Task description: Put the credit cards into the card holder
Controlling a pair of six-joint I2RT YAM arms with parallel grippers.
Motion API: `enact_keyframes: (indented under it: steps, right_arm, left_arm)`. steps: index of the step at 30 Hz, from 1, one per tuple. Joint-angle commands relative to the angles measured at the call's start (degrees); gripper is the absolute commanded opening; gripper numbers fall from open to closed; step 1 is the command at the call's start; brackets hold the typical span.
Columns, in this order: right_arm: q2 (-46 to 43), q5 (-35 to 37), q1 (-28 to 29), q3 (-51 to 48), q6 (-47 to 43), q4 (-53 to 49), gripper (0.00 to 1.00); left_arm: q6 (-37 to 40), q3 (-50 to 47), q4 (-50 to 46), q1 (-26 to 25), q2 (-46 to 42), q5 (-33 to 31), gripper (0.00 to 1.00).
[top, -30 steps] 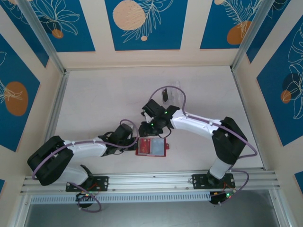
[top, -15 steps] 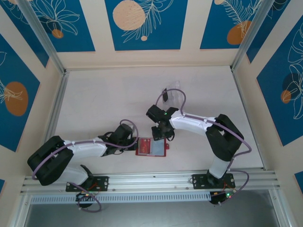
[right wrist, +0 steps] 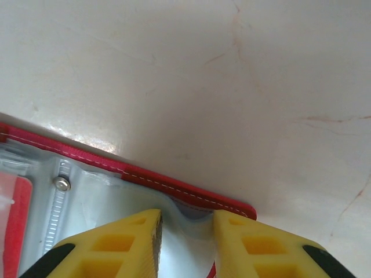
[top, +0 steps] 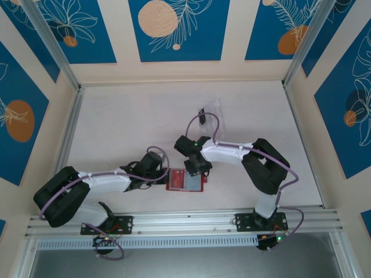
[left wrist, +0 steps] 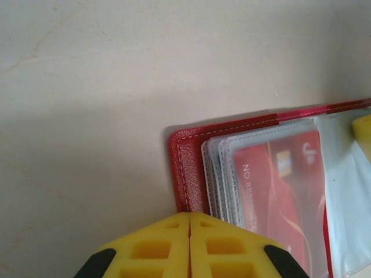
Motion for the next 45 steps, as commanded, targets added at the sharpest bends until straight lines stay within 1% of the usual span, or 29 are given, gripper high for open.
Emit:
enact_keyframes:
  steps: [1,9,14,17,20,26,34,42,45]
  right_arm:
    - [1.8,2.9,0.8,-0.3,1.4,-2.6,0.3]
    - [2.7,8.0,1.8,1.9,2.8,-7.5,0.37]
    - [2.3,11.6,3.6,2.9,3.4,-9.1,0.41]
    - [2.8,11.3,4.1,3.2,3.1,-8.8,0.42]
    - [3.1,10.7,4.3,3.0,2.7,-7.8,0.4]
    - [2.7,9.1,5.0,2.6,1.3,-5.9,0.34]
    - [2.2,5.3,4.8,1.4,0.4,-3.6,0.31]
    - [2.0,2.0,3.0,-0.3,0.2,-2.0,0.3]
    - [2.2,0.5,2.7,-0.8,0.0,-0.9,0.26]
  left_arm:
    - [0.0,-0.6,-2.8,-0.8,2.0,1.0,0.07]
    - [0.0,-0.7,-2.7,-0.8,2.0,1.1,0.07]
    - [0.0,-0.7,-2.6,-0.8,2.2,1.2,0.07]
    - [0.0,-0.7,-2.5,-0.8,2.3,1.2,0.07]
    - [0.0,-0.7,-2.5,-0.8,2.3,1.3,0.07]
    - [0.0,-0.9,-2.4,-0.8,2.3,1.3,0.07]
    - [0.0,-0.8,-2.4,-0.8,2.3,1.3,0.07]
    - [0.0,-0.9,-2.5,-0.8,2.1,1.4,0.07]
    - [0.0,-0.8,-2.5,-0.8,2.1,1.4,0.07]
